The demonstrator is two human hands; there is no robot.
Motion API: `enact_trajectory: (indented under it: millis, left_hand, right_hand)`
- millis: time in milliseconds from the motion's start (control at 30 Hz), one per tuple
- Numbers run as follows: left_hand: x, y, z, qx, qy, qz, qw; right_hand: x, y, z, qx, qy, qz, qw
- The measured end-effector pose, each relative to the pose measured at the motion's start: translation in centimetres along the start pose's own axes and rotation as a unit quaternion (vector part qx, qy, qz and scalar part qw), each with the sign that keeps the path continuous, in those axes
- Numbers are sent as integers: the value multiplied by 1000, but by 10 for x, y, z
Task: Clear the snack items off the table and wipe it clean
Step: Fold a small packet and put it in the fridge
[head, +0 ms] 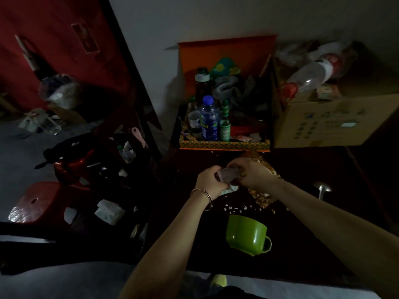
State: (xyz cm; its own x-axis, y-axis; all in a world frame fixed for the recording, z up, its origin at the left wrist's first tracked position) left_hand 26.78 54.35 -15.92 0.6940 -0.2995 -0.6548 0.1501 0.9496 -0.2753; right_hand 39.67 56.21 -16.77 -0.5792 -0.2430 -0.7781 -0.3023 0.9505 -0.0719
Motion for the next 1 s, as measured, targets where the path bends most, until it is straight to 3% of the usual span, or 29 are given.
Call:
enact_trajectory:
  millis: [267, 567, 833, 1000]
  left_hand:
    - [45, -21, 73, 73, 9, -59, 996]
    - [110, -51, 135, 155, 36, -114, 981]
    - [147, -89, 172, 247, 64, -207, 945]
    - [164, -135, 172, 308, 79, -283, 905]
  right_hand:
    - [-67, -74, 16, 12, 2, 88, 996]
    - [-106, -166, 56, 124, -39, 142, 981]
    - [-118, -255, 51, 208, -50, 234, 948]
    - [-91, -317, 30, 277, -41, 301, 911]
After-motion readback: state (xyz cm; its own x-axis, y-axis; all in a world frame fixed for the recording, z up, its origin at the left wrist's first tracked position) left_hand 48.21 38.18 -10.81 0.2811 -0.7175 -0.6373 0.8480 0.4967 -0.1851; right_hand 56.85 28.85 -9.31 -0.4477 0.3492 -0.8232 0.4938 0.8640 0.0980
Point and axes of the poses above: each hand's wrist, its own y-axis towards the middle knuckle, its own x-axis out of the palm, z = x × y, the point moved 10 cm from there along y, towards the middle knuckle, and after that the axes turned 3 degrees about -x, right-handed, at the moved point
